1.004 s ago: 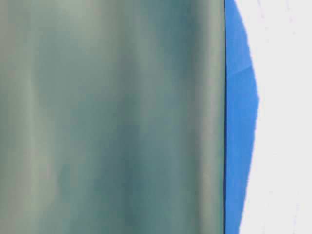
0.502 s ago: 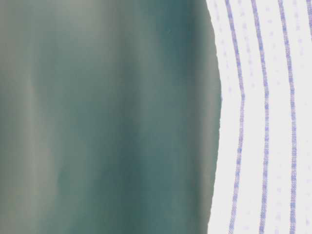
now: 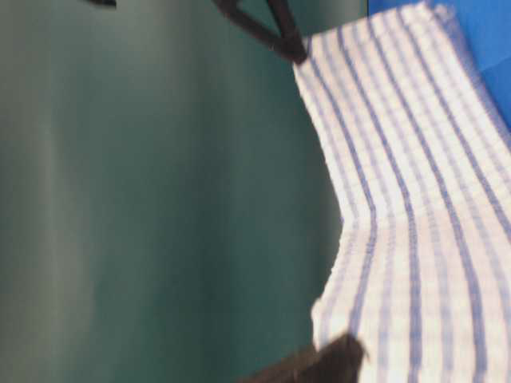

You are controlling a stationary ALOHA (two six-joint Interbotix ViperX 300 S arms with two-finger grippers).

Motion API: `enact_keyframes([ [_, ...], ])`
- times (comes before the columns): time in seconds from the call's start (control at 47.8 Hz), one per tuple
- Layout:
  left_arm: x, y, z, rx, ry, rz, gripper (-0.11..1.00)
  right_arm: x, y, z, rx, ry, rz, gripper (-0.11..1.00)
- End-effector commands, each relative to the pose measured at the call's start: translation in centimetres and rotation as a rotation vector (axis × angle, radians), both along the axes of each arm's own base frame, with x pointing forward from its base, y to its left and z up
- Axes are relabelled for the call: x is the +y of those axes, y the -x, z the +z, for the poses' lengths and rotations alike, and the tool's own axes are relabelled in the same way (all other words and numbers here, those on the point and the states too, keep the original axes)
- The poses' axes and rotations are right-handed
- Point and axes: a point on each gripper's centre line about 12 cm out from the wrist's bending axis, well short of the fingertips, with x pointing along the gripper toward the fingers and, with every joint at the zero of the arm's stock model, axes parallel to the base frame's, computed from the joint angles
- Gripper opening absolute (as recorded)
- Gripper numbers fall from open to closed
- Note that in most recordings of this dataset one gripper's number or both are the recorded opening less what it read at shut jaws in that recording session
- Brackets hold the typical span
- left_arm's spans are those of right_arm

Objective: Fold the blue towel.
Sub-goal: 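Lift the strip and rotate it vertical, right gripper moving to top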

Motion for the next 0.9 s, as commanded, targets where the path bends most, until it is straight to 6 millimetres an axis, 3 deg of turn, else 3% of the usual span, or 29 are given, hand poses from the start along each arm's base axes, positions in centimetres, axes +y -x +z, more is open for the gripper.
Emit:
enact_keyframes([
  [0.0, -0.4, -1.9, 1.2, -0.047, 0.009, -0.002, 0.04, -1.4, -1.6, 1.3, -0.039, 0.04, -0.011, 0.04],
  [0.209, -0.9, -4.7, 1.5, -0.06, 0.011, -0.001, 0.04, -3.6, -4.7, 2.2, -0.059, 0.094, -0.015, 0.04],
  [0.46, -1.3, -7.1, 1.4, -0.067, 0.015, 0.0, 0.04, -5.3, -7.2, 3.0, -0.075, 0.132, -0.015, 0.04],
  [0.69, -1.6, -9.1, 1.2, -0.089, 0.018, 0.001, 0.04, -6.1, -7.5, 3.2, -0.085, 0.149, -0.025, 0.04],
  [0.878, -1.9, -10.4, 1.3, -0.105, 0.02, 0.002, 0.04, -6.7, -6.5, 3.2, -0.085, 0.151, -0.05, 0.04],
])
